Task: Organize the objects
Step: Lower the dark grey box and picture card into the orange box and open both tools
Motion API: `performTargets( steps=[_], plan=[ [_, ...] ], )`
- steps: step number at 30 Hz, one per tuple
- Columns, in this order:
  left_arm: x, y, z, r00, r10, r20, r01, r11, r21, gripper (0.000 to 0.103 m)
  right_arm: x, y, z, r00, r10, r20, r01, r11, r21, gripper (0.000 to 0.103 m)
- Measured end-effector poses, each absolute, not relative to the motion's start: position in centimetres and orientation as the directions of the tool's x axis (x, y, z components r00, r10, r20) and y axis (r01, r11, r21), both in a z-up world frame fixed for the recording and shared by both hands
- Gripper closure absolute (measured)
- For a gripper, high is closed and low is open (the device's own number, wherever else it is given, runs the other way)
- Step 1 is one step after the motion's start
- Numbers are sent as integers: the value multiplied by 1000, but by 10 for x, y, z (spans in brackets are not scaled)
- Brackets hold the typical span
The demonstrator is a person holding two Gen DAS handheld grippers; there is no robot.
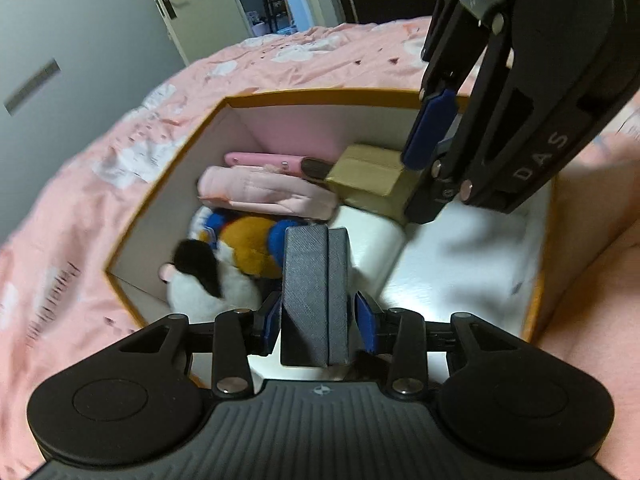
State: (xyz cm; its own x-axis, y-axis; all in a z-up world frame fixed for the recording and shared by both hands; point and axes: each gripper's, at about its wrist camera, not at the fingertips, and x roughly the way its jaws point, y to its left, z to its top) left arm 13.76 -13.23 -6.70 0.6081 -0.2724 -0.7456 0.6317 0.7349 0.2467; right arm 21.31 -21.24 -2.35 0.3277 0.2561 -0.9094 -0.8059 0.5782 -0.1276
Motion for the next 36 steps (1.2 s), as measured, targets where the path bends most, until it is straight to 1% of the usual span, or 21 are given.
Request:
performTargets(
  steps=[5,11,14,16,18,20,24,29,31,33,34,36],
  plan=[
    [139,-120,-62,534,-382,-754,651,755,78,49,214,-212,-20,326,243,-913,-806,576,-134,70],
    [146,-103,-63,434,-488,-758,633,763,-130,47,218,-213,-18,303,255,-918,-798,594,-98,70],
    [145,-96,-62,409,-518,-751,618,763,-189,46,219,-212,-16,281,279,-918,-793,606,-59,70],
    [142,-89,-58,410,-532,-741,608,765,-213,46,220,-210,-16,265,295,-918,-789,614,-30,69],
    [138,-80,-52,428,-537,-727,584,778,-232,46,221,-207,-20,253,303,-919,-785,619,-12,60],
    [135,-69,-46,466,-521,-715,540,808,-237,47,222,-202,-26,241,306,-921,-782,623,2,60],
    [130,-41,-31,575,-483,-661,414,868,-273,47,225,-195,-41,205,313,-927,-763,644,49,59],
    [126,-15,-22,670,-406,-621,257,912,-318,47,234,-195,-58,191,278,-941,-699,712,68,60],
    [124,-7,-22,686,-379,-621,210,920,-331,47,236,-197,-64,169,281,-945,-683,724,93,60],
    [126,-3,-27,689,-340,-640,151,931,-333,47,236,-197,-73,140,265,-954,-678,728,103,60],
    [125,0,-29,688,-320,-651,122,936,-332,47,234,-196,-75,151,264,-952,-687,721,91,60],
    [125,3,-34,681,-303,-667,87,938,-337,49,228,-191,-76,179,237,-955,-719,694,38,67]
  ],
)
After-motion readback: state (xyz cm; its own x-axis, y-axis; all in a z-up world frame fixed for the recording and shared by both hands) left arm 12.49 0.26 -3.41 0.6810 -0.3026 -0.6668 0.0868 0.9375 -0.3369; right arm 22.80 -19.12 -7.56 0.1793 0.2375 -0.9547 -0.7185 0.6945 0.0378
